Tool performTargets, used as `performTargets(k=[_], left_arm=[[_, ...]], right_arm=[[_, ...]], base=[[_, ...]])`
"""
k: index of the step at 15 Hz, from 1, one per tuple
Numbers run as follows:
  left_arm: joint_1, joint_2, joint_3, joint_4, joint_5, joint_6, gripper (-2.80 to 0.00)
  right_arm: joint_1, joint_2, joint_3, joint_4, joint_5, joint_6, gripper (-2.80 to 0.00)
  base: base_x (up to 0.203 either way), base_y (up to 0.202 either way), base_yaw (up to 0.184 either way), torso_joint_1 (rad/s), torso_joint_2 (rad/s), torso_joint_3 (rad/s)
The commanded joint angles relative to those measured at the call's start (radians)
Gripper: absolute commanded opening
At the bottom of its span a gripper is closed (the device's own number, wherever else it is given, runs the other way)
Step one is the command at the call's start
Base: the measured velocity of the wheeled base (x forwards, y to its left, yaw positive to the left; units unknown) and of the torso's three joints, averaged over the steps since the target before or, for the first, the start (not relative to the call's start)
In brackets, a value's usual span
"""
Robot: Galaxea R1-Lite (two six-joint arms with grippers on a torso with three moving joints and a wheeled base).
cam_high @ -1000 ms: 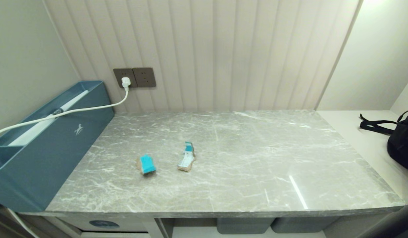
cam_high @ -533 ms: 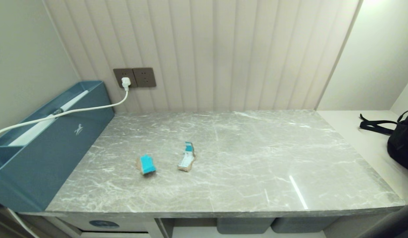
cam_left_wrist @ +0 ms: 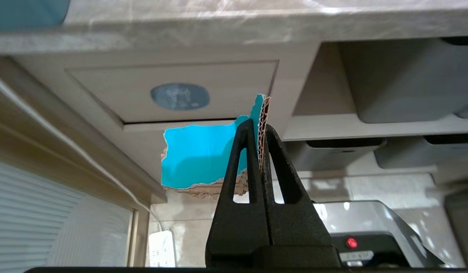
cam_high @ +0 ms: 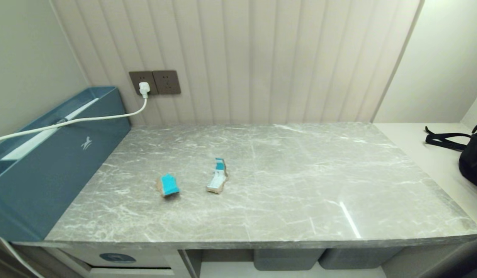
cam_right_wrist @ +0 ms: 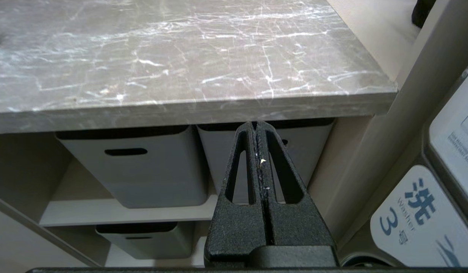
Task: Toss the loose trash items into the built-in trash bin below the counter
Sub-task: Put the garbage in the trash can
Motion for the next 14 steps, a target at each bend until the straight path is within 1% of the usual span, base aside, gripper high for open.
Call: performTargets(k=[1,3,5,6,7,14], left_arm=[[-0.007,-0.039,0.009,0.000,0.015,-0.003,-2.80],[-0.009,-0.127,0.012,-0.003,0.036,-0.013,-2.80],[-0.014,-0.249,0.012,-0.002,0.041,-0.018,-2.80],[-0.016,-0.274,0.014,-0.006,0.044,-0.031,-2.80],[-0.018,-0.274,0.015,-0.010,0.048,-0.058,-2.80],[-0.017,-0.274,0.015,-0.011,0.048,-0.060,-2.80]], right_arm=[[0.000,0.000,0.001,0.000,-0.001,0.000,-2.80],[0.000,0.000,0.001,0.000,0.000,0.000,-2.80],[0.000,0.000,0.001,0.000,0.000,0.000,-2.80],[0.000,0.000,0.000,0.000,-0.001,0.000,-2.80],[0.000,0.000,0.000,0.000,-0.001,0.003,-2.80],[0.000,0.000,0.000,0.000,-0.003,0.009,-2.80]], base=[[0.000,0.000,0.000,-0.179,0.37,0.199],[0.000,0.000,0.000,-0.197,0.43,0.224],[0.000,0.000,0.000,-0.236,0.53,0.280],[0.000,0.000,0.000,-0.247,0.55,0.295],[0.000,0.000,0.000,-0.251,0.55,0.300],[0.000,0.000,0.000,-0.235,0.53,0.291]])
